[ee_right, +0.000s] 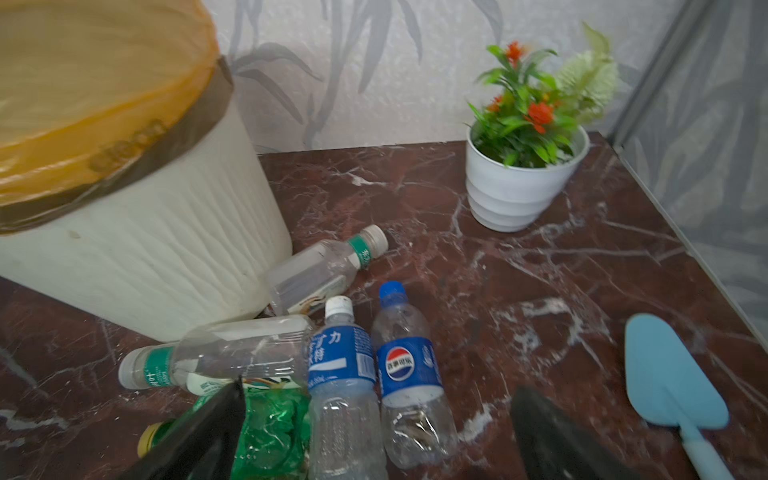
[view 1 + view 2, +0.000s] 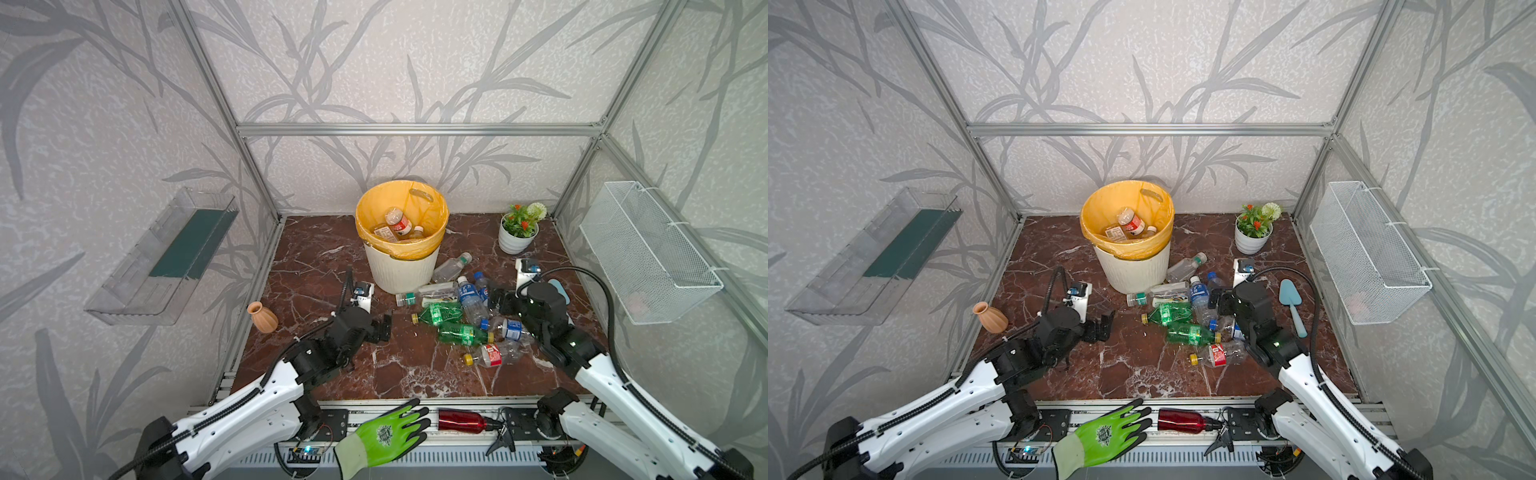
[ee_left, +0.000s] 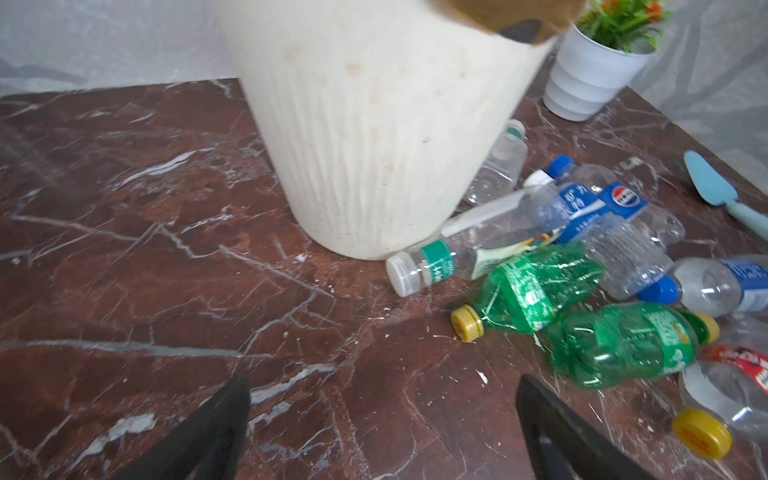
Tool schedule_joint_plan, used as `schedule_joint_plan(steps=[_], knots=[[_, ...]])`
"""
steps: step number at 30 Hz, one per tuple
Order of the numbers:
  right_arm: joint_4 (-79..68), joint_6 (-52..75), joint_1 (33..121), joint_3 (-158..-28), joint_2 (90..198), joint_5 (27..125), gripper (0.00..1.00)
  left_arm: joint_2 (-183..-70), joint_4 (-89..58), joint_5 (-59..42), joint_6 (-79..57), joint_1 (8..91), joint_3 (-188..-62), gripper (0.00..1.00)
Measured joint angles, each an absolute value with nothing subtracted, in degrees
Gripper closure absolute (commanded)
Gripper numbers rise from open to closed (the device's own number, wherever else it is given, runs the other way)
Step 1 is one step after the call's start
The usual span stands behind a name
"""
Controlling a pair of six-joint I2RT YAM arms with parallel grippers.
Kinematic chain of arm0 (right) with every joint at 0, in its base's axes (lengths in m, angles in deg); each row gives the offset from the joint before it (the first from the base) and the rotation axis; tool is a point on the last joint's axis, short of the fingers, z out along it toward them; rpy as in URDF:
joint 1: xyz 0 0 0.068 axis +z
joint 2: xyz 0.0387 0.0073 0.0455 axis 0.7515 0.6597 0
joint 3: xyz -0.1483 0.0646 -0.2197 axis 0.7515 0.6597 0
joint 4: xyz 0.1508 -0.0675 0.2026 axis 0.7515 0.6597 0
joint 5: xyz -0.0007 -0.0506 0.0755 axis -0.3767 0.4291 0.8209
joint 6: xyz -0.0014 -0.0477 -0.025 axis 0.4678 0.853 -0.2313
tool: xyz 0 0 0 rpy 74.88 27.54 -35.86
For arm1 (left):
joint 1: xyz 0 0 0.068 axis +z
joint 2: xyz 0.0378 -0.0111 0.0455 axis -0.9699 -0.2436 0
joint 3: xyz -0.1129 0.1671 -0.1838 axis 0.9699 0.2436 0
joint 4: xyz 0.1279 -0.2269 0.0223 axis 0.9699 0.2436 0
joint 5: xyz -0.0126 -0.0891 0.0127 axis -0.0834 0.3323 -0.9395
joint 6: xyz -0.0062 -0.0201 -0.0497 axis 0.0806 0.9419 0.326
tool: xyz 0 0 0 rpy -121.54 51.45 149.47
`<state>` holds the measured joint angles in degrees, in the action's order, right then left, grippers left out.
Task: Throw the plastic bottles in the bin
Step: 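Move the right arm back to rest while the left gripper reaches the pile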
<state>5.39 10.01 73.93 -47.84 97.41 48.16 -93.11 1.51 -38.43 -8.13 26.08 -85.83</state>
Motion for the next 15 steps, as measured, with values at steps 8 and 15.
schedule_joint_plan(steps=[8,15], knots=[[13.7,1.6,62.1,-38.6,81.8,47.4,0.01,-110.1,-0.7,-38.7,-15.8,14.0,-96.0,0.01],[15.8,0.1,50.8,-35.9,80.7,53.8,0.01,-127.7,-1.4,-32.5,-21.7,5.7,-110.2,0.01]])
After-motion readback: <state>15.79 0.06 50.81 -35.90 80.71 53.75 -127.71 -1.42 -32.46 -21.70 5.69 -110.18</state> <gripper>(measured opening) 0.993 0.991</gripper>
